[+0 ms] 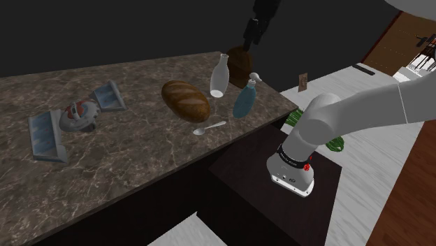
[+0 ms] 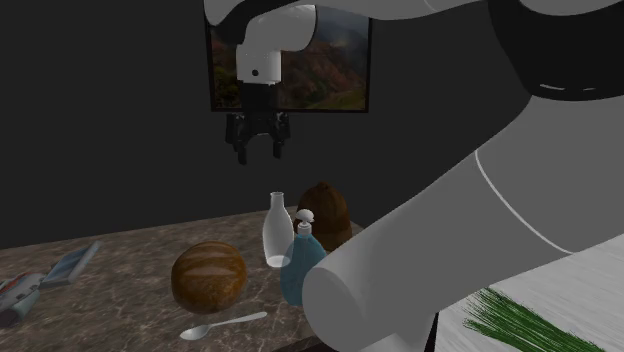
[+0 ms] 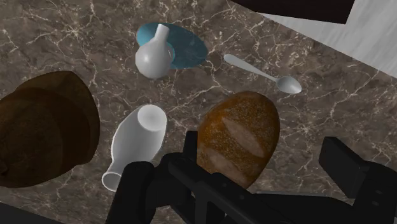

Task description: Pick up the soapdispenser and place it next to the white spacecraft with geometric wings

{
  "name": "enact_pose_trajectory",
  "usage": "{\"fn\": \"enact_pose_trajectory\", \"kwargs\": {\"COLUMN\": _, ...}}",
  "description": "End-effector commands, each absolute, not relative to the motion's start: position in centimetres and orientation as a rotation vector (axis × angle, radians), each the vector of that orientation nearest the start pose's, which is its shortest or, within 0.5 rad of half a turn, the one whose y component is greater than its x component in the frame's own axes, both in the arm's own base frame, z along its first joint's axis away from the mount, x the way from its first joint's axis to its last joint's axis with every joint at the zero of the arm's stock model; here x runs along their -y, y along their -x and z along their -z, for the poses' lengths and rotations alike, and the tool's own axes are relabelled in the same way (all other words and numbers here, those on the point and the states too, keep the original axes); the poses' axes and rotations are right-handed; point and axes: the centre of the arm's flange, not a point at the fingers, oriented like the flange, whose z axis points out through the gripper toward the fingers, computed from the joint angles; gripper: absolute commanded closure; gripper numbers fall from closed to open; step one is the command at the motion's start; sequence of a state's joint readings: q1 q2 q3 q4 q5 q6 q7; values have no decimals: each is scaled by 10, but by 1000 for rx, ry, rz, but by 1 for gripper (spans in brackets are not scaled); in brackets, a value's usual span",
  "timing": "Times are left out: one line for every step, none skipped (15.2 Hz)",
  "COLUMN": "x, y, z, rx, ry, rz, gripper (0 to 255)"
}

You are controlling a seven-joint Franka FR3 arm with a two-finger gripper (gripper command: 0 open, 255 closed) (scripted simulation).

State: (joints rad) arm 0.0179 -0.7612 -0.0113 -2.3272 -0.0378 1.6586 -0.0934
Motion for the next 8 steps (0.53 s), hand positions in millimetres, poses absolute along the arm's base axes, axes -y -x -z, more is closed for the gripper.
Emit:
{"fn": "enact_pose_trajectory", "kwargs": {"x": 3, "y": -323, "z": -605, "rx": 165, "ry": 3168, "rz": 145, "gripper": 0}}
{"fn": "enact_pose_trajectory", "kwargs": {"x": 11, "y": -318, "z": -595, "rx": 172, "ry": 3167, "rz": 166, "gripper": 0}}
{"fn": "enact_pose_trajectory", "kwargs": {"x": 20, "y": -312, "z": -585, "rx": 179, "ry": 3166, "rz": 188, "gripper": 0}}
{"fn": "enact_pose_trajectory", "kwargs": {"x": 28, "y": -307, "z": -575, "rx": 186, "ry": 3164, "rz": 209, "gripper": 0}}
{"fn": "enact_pose_trajectory", "kwargs": {"x": 37, "y": -303, "z": -565, "rx": 193, "ry": 3163, "rz": 230, "gripper": 0}}
{"fn": "enact_pose_trajectory", "kwargs": {"x": 45, "y": -298, "z": -554, "rx": 200, "ry": 3161, "rz": 252, "gripper": 0}}
{"fn": "enact_pose_trajectory", "kwargs": {"x": 54, "y": -294, "z": -544, "rx": 207, "ry": 3159, "rz": 273, "gripper": 0}}
{"fn": "enact_pose_trajectory", "kwargs": {"x": 62, "y": -289, "z": -534, "rx": 214, "ry": 3157, "rz": 295, "gripper": 0}}
